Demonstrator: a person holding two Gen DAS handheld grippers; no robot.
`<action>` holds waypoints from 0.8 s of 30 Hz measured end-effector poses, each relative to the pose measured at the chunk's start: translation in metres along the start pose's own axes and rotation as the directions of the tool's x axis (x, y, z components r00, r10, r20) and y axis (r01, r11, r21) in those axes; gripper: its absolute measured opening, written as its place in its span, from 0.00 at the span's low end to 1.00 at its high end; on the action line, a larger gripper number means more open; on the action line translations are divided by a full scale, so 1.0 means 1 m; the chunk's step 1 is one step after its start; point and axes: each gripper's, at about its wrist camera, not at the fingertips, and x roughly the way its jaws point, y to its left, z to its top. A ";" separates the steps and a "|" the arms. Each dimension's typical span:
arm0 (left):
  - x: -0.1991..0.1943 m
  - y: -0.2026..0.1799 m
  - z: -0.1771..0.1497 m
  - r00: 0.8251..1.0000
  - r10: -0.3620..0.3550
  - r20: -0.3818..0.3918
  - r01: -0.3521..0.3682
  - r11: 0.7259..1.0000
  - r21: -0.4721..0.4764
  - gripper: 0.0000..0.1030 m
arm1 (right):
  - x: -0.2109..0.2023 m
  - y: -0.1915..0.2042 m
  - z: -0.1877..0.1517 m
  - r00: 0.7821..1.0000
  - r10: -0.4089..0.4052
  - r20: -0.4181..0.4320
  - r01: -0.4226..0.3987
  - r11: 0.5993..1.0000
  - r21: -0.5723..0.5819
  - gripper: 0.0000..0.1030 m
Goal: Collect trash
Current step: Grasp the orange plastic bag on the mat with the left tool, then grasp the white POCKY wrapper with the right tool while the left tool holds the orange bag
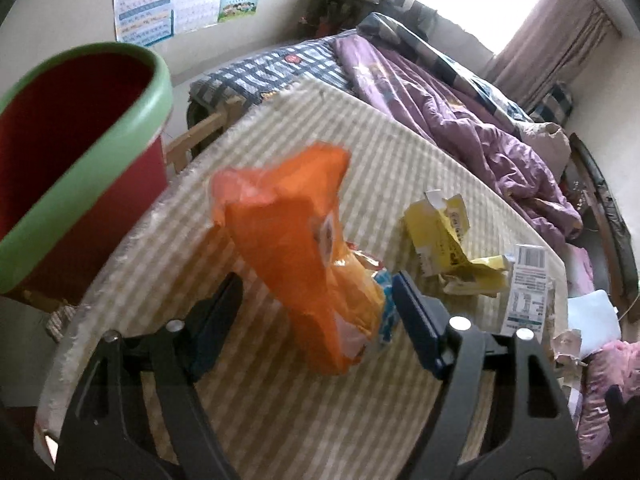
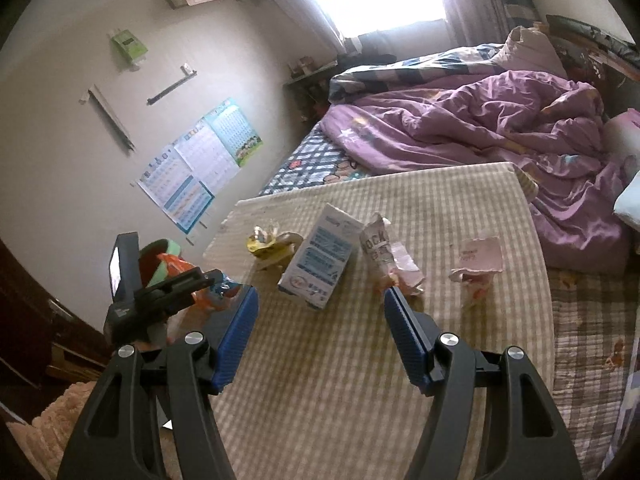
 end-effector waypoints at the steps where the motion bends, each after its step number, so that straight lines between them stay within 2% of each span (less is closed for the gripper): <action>1: -0.001 -0.001 -0.001 1.000 -0.020 -0.006 0.020 1.000 0.005 0.56 | 0.003 -0.001 0.001 1.000 -0.005 -0.004 0.005 1.000 -0.004 0.62; 3: -0.005 -0.005 -0.003 1.000 -0.012 0.000 0.012 1.000 0.024 0.54 | 0.009 -0.003 0.002 1.000 -0.013 -0.013 0.013 1.000 -0.009 0.62; 4: -0.008 -0.007 -0.004 1.000 -0.015 0.002 0.015 0.999 0.040 0.44 | 0.013 -0.005 0.003 1.000 -0.019 -0.019 0.019 1.000 -0.012 0.62; 6: -0.017 -0.009 -0.006 1.000 -0.028 0.003 0.028 0.998 0.065 0.44 | 0.020 -0.012 0.005 0.999 -0.036 -0.029 0.036 0.999 -0.018 0.62; 10: -0.058 -0.013 -0.022 0.995 -0.098 0.033 0.094 0.989 0.117 0.44 | 0.041 -0.029 0.010 0.994 -0.091 -0.060 0.089 0.995 -0.041 0.62; 14: -0.088 -0.028 -0.045 0.988 -0.152 0.033 0.143 0.972 0.189 0.44 | 0.070 -0.032 0.014 0.988 -0.101 -0.116 0.092 0.992 -0.085 0.62; 17: -0.097 -0.041 -0.067 0.984 -0.178 0.001 0.173 0.957 0.235 0.44 | 0.091 -0.029 0.012 0.982 -0.122 -0.144 0.103 0.985 -0.135 0.61; 20: -0.098 -0.052 -0.090 0.983 -0.180 -0.034 0.183 0.945 0.270 0.45 | 0.100 -0.027 0.012 0.978 -0.172 -0.117 0.152 0.975 -0.163 0.61; 24: -0.085 -0.055 -0.115 0.976 -0.180 -0.122 0.208 0.938 0.278 0.45 | 0.120 -0.027 0.010 0.964 -0.231 -0.133 0.204 0.960 -0.193 0.61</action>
